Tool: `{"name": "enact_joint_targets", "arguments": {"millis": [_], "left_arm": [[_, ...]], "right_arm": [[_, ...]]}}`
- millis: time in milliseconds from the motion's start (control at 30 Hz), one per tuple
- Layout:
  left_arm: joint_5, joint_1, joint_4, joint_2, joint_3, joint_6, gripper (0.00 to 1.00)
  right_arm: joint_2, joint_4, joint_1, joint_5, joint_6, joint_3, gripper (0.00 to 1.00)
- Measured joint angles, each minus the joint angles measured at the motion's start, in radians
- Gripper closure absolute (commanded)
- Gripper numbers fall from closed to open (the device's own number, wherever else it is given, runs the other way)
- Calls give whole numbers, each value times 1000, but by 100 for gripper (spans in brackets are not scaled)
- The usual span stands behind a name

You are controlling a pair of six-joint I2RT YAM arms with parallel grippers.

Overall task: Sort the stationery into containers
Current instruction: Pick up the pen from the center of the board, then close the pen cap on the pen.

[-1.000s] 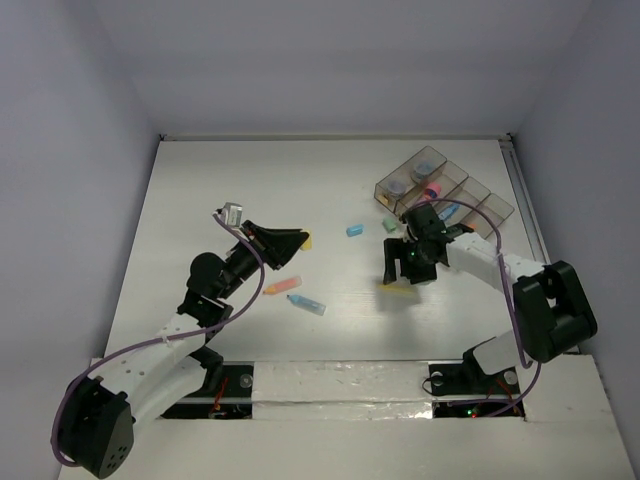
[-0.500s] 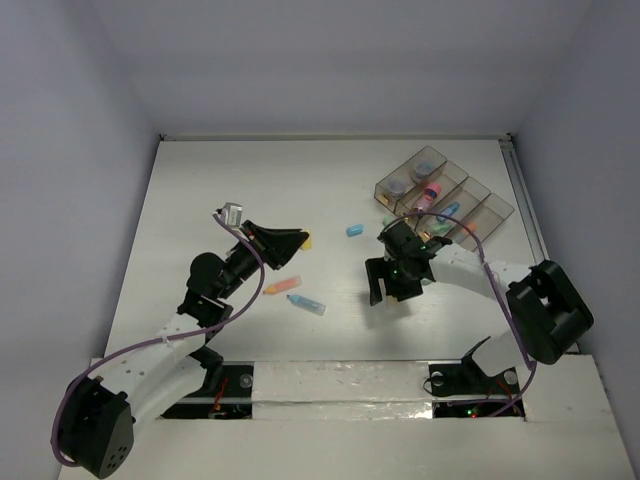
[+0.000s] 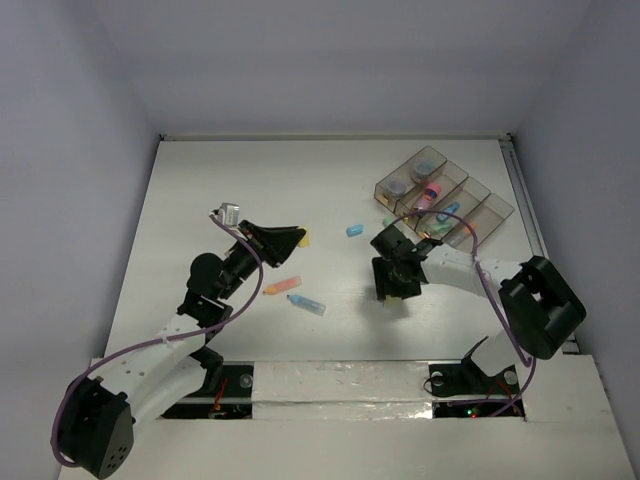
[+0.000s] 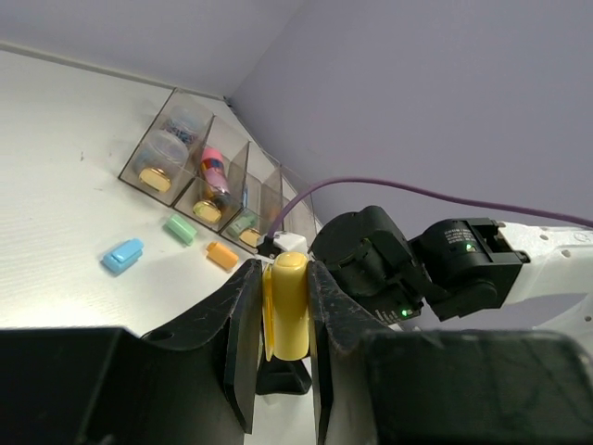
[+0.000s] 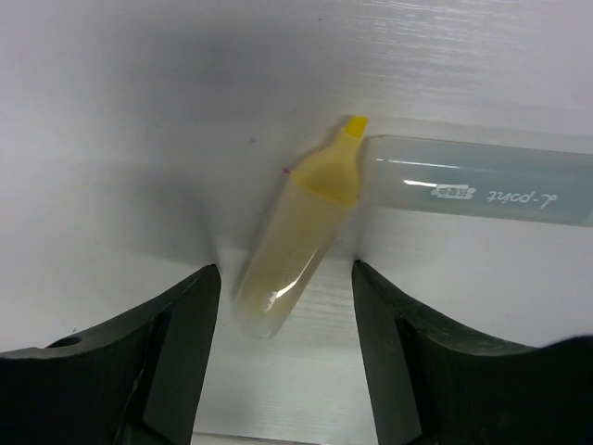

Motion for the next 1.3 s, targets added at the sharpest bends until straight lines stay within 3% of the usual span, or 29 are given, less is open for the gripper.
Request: {"name": "enact_joint_targets", "arguments": {"millis": [167, 200, 333, 600, 867, 1033, 1300], "left_arm": [[-22, 0, -7, 1, 0, 0, 100], [-30, 0, -7, 2, -2, 0, 100], [-116, 0, -37, 12, -6, -12, 100], [-305, 0, -95, 24, -11, -97, 100], [-357, 0, -56, 175, 26, -183, 100], [-368, 0, 11, 218, 27, -232, 100], [-370, -10, 136, 219, 7, -222, 100]], "right_arm": [[9, 0, 8, 41, 11, 1, 61], [11, 1, 11, 47, 12, 1, 73], [14, 11, 40, 52, 11, 4, 94], [-43, 106, 174, 52, -29, -24, 100], [-207, 308, 289, 70, -128, -14, 100], [-198, 469, 301, 49, -197, 14, 100], [-75, 549, 301, -26, -256, 142, 100]]}}
